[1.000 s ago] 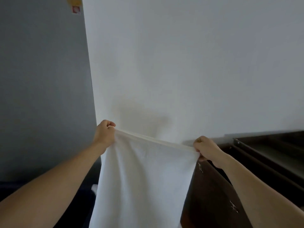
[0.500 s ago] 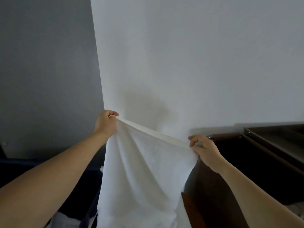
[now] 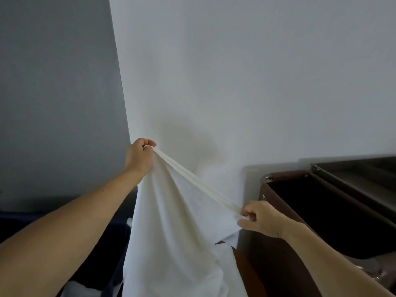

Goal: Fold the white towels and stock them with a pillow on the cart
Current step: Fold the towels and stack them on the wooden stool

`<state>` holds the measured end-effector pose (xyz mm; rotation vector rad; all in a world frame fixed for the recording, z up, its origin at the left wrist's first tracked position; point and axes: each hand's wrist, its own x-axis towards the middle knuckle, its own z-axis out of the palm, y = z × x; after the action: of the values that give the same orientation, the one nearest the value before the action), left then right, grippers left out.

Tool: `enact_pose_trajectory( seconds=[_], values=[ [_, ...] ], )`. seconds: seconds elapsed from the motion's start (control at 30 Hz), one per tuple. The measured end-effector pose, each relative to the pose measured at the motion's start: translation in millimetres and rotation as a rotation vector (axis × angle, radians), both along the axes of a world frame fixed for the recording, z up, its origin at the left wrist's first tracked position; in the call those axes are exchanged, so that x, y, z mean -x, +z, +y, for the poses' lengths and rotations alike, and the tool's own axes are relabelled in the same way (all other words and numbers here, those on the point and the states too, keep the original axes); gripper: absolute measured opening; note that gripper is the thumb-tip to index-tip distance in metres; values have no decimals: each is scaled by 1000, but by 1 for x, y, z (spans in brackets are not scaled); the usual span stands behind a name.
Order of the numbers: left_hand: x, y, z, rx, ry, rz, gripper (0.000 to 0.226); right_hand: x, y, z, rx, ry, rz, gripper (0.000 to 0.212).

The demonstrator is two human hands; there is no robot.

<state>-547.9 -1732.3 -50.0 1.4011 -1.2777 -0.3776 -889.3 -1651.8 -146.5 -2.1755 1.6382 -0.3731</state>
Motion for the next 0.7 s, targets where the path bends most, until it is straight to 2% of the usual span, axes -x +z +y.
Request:
enact_pose_trajectory(
  seconds=[0.07,0.2,0.3,0.33,0.4,0.43,0.53,0.63,0.7],
  values=[
    [-6,0,0,4,-2,-16,32,5,5,0,78,-57,-59,24],
    [-21,0,2,2,5,-128,30,14,45,-14,328,-306,-411,25],
    [-33,10,1,-9,14,-225,33,9,76,-28,409,-334,-625,16],
    [-39,13,0,-26,-15,-273,36,7,84,-32,413,-330,-642,21],
    [-52,18,2,-101,-120,-414,39,4,95,-37,357,-325,-468,46],
    [-57,19,5,-172,-177,-523,37,3,99,-37,319,-318,-344,51],
    [-70,13,15,-442,-244,-899,28,-8,102,-33,233,-240,-105,23],
    [-77,-1,25,-546,-217,-1083,30,-21,98,-31,199,-230,-91,12],
    [-75,-7,30,-497,-179,-1074,31,-27,94,-32,177,-270,-243,12]
  ],
)
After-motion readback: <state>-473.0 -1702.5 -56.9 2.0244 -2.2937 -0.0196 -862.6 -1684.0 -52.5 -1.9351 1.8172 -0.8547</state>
